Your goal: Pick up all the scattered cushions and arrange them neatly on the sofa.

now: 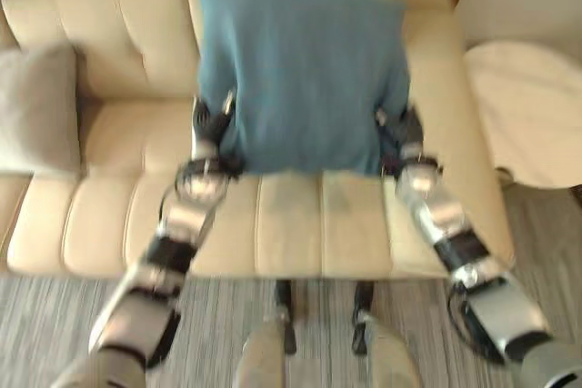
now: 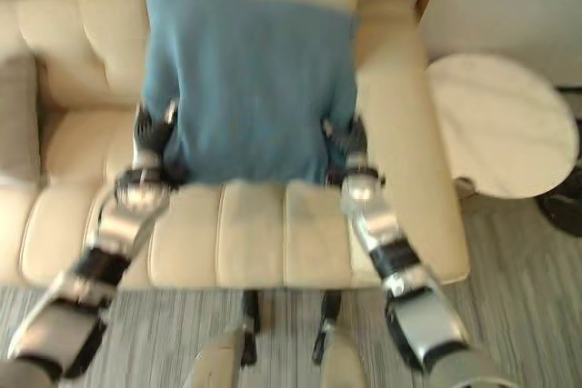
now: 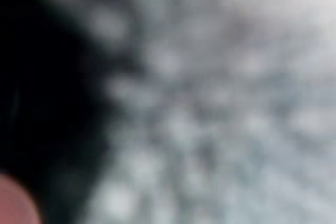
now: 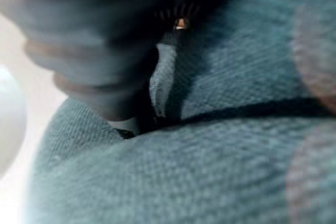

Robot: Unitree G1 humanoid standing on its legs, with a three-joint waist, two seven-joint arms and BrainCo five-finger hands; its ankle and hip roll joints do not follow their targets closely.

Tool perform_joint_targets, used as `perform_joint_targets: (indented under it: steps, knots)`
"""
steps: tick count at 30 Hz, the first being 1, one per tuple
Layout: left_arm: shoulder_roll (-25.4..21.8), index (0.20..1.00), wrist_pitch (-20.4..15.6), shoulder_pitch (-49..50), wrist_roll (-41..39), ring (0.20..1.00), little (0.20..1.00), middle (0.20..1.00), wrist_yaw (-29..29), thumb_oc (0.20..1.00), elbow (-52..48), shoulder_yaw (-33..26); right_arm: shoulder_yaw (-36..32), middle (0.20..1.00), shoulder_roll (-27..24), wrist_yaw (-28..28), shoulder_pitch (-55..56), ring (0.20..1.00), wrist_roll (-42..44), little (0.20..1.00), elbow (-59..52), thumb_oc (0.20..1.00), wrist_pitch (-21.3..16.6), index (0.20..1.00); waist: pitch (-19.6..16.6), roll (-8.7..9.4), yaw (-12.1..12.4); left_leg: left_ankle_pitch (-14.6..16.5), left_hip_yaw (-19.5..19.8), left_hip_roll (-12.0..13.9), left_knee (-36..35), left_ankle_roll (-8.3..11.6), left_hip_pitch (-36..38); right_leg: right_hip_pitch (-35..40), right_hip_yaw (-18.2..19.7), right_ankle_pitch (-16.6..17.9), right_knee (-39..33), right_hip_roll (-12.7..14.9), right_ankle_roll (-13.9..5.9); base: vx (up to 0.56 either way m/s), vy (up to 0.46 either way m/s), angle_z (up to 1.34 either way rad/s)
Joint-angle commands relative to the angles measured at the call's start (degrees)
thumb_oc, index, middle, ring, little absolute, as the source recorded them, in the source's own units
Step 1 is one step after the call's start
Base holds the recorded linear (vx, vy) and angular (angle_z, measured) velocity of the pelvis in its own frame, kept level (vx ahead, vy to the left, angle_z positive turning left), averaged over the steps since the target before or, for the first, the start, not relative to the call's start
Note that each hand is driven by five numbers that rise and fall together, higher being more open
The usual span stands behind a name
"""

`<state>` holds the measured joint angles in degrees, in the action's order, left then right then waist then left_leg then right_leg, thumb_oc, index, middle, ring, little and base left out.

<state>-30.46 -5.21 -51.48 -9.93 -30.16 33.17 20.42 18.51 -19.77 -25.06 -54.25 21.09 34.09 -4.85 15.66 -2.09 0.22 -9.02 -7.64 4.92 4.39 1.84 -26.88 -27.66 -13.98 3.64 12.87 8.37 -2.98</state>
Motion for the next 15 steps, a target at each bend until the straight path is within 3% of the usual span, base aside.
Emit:
perform_joint_targets:
  steps: [1,2,3,6,8,9,10,12,15]
  knots:
    - [-5.8,0.200,-5.1,-10.6,10.2,0.200,0.200,0.200,-5.2,0.200,-2.6,5.3,4.6,0.200,1.1,-4.8,-9.3,0.200,-6.5,0.200,-6.0,0.200,-7.4,0.200,0.9,4.47,0.2,11.1,0.2,-1.1,3.0,1.74,1.7,3.1,3.8,-8.7,-1.5,0.9,-3.24,-0.04,-0.028,0.03]
    - [-5.7,0.200,-5.2,-11.3,10.2,0.200,0.200,0.200,-5.3,0.200,-2.3,5.5,4.5,0.200,1.1,-4.9,-9.8,0.200,-6.5,0.200,-5.7,0.200,-7.5,0.200,1.4,4.59,0.2,9.7,-0.3,-1.2,3.3,1.35,0.7,2.2,3.3,-7.5,-1.5,1.2,-2.86,0.04,-0.041,0.02]
    - [-6.7,0.200,-4.2,-14.5,11.8,0.200,0.200,0.200,-6.8,0.200,0.5,7.1,5.5,0.200,0.0,-6.8,-13.1,0.200,-8.2,0.200,-4.1,0.200,-7.7,0.200,1.8,4.50,0.4,11.0,0.5,-1.0,3.9,1.85,-0.3,0.9,3.7,-8.8,-0.4,1.1,-3.31,-0.07,-0.039,0.01]
    - [-8.9,0.200,1.0,-24.4,19.2,0.200,0.200,0.200,-11.8,0.200,8.6,11.2,7.3,0.200,-3.9,-14.9,-22.9,0.200,-18.4,0.200,1.1,0.200,-5.1,0.200,2.9,4.67,1.0,11.1,1.4,-1.0,6.5,2.03,-7.5,-6.4,3.3,-9.2,3.5,1.8,-3.66,-0.03,-0.071,0.06]
    - [-8.5,0.730,2.1,-26.8,20.8,0.730,0.730,0.730,-12.4,0.730,10.7,12.4,7.6,0.200,-4.3,-16.8,-24.5,0.200,-20.6,0.200,2.5,0.200,-4.2,0.200,3.0,4.76,1.0,11.1,1.7,-1.1,7.2,1.97,-9.4,-8.3,3.3,-9.4,4.3,2.0,-3.68,-0.02,-0.015,0.17]
    - [-8.5,1.000,3.5,-28.5,22.2,1.000,1.000,1.000,-12.8,1.000,13.2,13.5,8.3,0.504,-4.7,-18.1,-26.0,0.504,-22.2,0.504,4.3,0.504,-3.2,0.504,3.3,4.63,1.0,10.9,1.7,-1.2,7.3,1.91,-10.4,-9.3,3.5,-9.4,4.7,2.0,-3.69,-0.02,-0.009,0.25]
    - [-8.3,1.000,5.1,-31.0,23.4,1.000,1.000,1.000,-13.2,1.000,16.1,15.0,9.2,1.000,-5.2,-19.5,-27.8,1.000,-23.4,1.000,6.9,1.000,-1.9,1.000,3.7,4.66,1.1,10.7,1.7,-1.2,7.5,1.87,-11.7,-10.6,3.5,-9.4,4.9,2.1,-3.75,-0.04,-0.009,0.26]
    - [-7.9,1.000,7.9,-36.8,25.7,1.000,1.000,1.000,-12.4,1.000,22.2,18.8,13.1,1.000,-6.2,-20.8,-31.2,1.000,-28.3,1.000,11.9,1.000,2.2,1.000,4.7,4.85,1.1,10.3,1.9,-1.4,7.3,1.68,-14.5,-13.8,3.6,-8.9,5.2,2.1,-4.08,-0.03,-0.015,0.15]
    - [-7.5,1.000,8.4,-39.6,25.4,1.000,1.000,1.000,-12.5,1.000,24.0,19.3,14.7,1.000,-7.0,-21.0,-32.6,1.000,-29.7,1.000,14.9,1.000,4.1,1.000,5.2,4.88,1.1,9.9,2.1,-1.8,7.0,1.56,-16.2,-15.6,3.8,-8.4,4.8,2.1,-4.30,-0.01,-0.008,0.03]
